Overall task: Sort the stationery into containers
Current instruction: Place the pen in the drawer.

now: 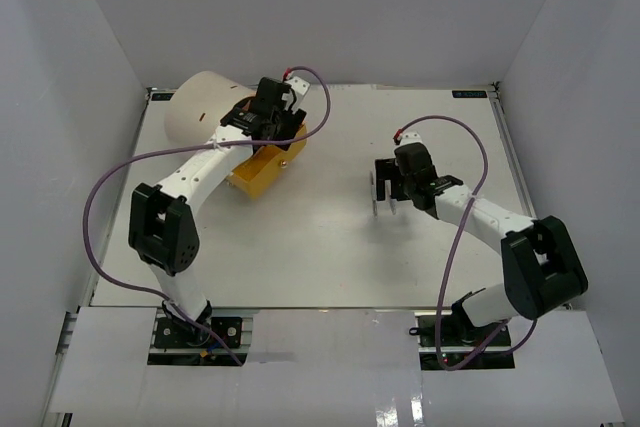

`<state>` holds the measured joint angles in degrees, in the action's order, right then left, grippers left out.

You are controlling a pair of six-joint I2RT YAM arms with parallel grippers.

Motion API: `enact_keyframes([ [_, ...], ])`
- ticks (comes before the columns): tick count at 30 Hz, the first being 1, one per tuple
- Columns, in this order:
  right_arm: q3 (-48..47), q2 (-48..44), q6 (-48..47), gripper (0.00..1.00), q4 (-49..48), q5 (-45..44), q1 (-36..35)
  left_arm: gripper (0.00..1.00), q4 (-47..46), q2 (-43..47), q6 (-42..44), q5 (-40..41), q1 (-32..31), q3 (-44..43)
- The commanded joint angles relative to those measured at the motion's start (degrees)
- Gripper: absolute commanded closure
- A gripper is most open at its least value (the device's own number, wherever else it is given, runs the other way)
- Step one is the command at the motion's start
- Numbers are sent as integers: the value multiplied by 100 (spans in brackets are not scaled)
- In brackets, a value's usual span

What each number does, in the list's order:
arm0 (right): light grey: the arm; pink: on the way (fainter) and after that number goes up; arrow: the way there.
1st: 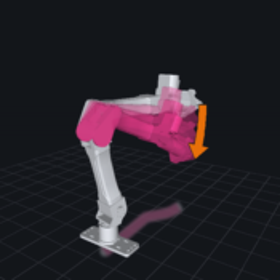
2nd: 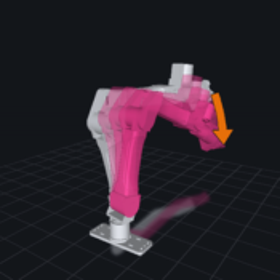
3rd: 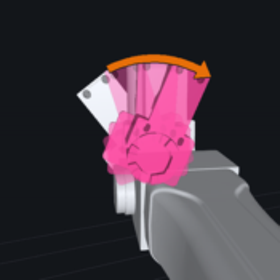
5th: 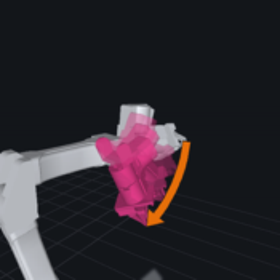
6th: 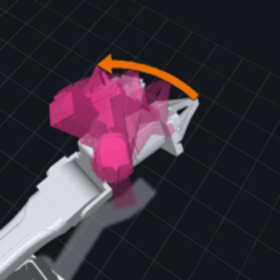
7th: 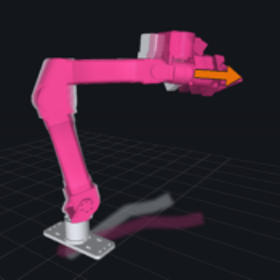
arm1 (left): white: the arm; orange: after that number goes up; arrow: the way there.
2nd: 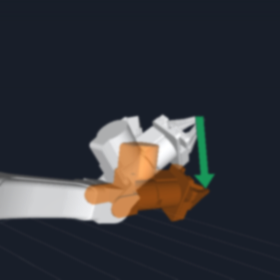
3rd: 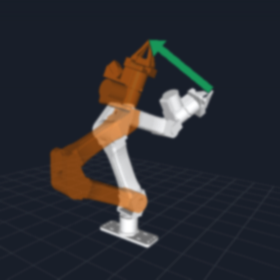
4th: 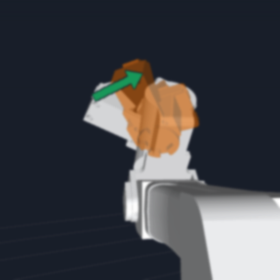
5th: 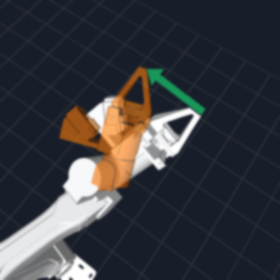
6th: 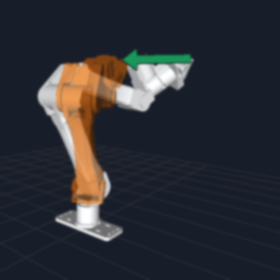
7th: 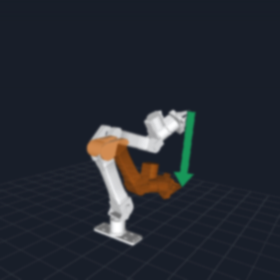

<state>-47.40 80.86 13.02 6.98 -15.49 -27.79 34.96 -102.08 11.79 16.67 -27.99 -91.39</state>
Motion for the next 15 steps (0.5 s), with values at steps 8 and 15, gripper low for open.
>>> enact_keyframes([
  [8, -499, 984, 131, 26, 154, -280, 28, 2, -120, 1550, -940, -585, -14, -169],
  [15, -569, 1511, 201, 41, 137, -306, 28, 2, -463, 2560, -1801, -1209, -14, 613],
])
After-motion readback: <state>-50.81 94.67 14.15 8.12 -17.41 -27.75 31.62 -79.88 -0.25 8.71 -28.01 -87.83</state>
